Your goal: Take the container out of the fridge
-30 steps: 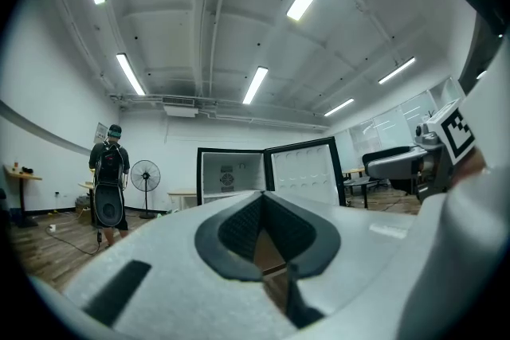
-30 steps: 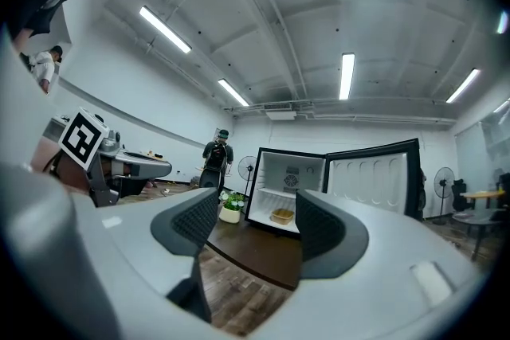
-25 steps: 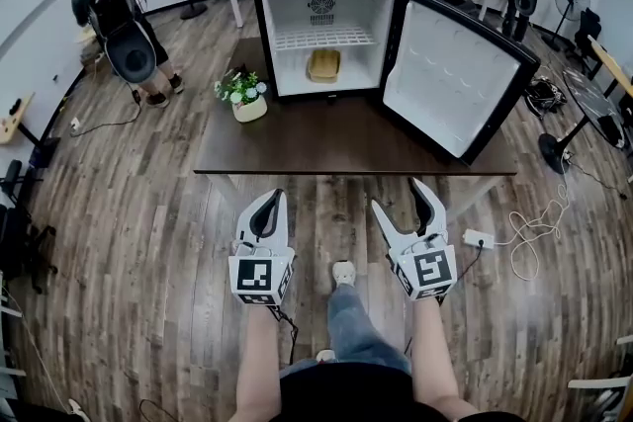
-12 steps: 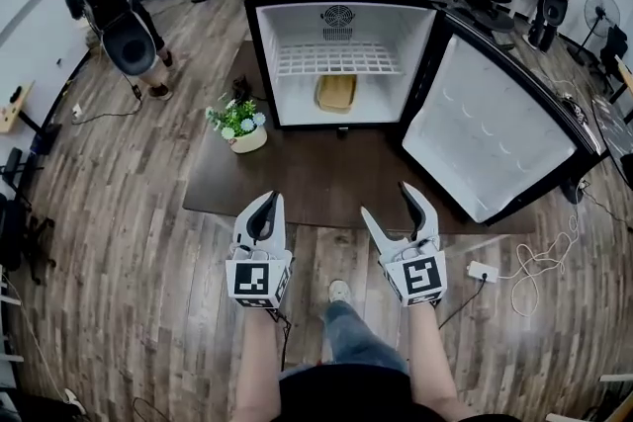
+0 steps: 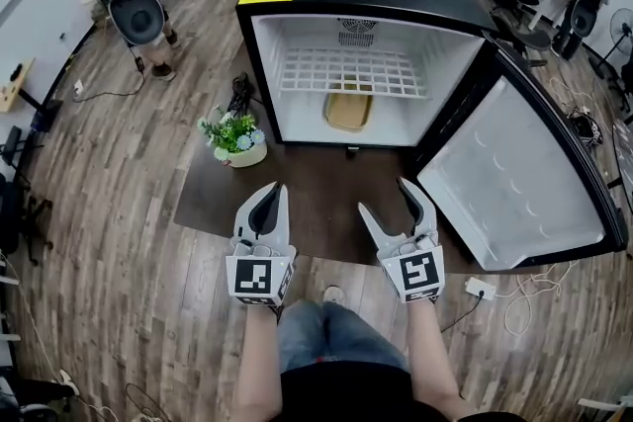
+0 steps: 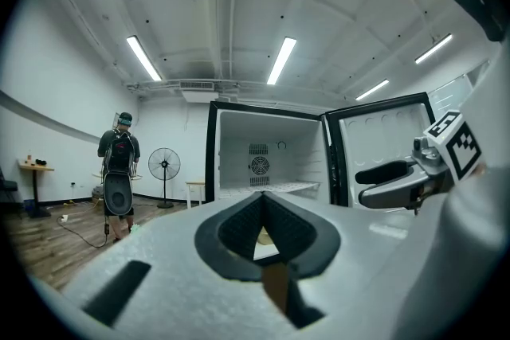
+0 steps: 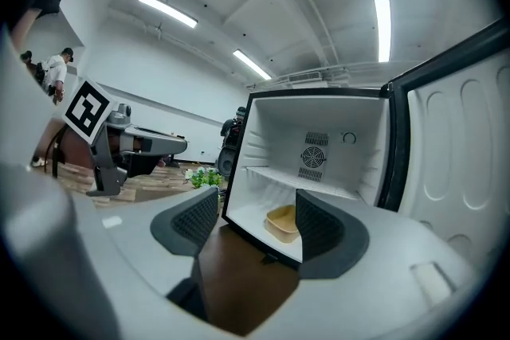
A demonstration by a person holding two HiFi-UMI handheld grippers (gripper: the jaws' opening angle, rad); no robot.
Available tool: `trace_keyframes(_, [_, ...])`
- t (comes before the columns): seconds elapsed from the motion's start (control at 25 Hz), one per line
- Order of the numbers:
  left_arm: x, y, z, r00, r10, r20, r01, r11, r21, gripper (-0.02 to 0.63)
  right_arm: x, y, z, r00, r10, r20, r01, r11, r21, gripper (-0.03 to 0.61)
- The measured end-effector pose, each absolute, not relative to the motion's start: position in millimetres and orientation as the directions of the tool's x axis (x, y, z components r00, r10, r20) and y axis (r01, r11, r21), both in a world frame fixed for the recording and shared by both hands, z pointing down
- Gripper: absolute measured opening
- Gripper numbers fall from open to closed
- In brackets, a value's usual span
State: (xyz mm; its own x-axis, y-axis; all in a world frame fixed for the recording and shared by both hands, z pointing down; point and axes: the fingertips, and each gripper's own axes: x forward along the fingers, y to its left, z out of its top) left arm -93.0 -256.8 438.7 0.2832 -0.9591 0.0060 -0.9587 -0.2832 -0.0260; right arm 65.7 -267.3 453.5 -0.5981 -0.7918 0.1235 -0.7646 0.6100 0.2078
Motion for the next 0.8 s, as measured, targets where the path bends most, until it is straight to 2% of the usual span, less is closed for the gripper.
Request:
trace_keyframes(0.28, [-93,-299,439,0.313,-0.950,0.020,-0.949,-0.313,-0.021,0.006,55,-312,470,-0.573,-0.788,0.227,-0.738,0.616,0.277,0.298])
trace_keyframes(0.8, [-97,-361,448,0.356,-0.934,0.035,-0.934,-0.356,0.008,0.005,23,-390,527,-0.481,-0.734,0.479,-0.532,0.679,0.506,0.299])
